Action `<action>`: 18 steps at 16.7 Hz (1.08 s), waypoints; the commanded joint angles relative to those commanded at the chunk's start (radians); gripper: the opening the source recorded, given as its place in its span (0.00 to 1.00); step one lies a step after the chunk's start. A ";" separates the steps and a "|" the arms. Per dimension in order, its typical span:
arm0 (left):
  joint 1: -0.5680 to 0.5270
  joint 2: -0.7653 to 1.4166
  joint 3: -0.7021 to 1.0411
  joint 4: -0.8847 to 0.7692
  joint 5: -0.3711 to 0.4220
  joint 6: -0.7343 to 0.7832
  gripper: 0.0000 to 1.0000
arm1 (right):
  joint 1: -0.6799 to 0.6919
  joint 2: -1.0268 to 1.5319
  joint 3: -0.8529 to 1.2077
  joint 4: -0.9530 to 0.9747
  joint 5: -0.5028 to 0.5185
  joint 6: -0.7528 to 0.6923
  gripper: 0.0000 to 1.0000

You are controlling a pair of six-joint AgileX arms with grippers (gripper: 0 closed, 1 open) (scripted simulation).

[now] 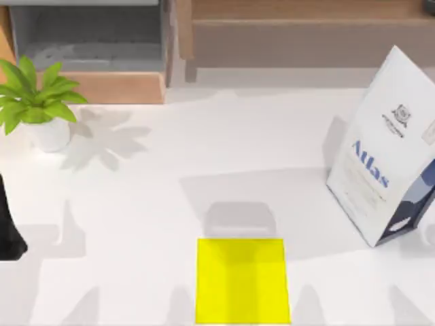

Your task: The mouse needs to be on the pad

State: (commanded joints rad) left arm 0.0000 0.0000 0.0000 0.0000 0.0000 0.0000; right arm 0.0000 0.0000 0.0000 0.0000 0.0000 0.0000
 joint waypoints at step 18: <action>0.000 0.000 0.000 0.000 0.000 0.000 1.00 | -0.076 1.229 1.188 -0.739 -0.020 -0.275 1.00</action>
State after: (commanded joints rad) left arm 0.0000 0.0000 0.0000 0.0000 0.0000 0.0000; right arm -0.0764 1.2288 1.1883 -0.7390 -0.0200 -0.2748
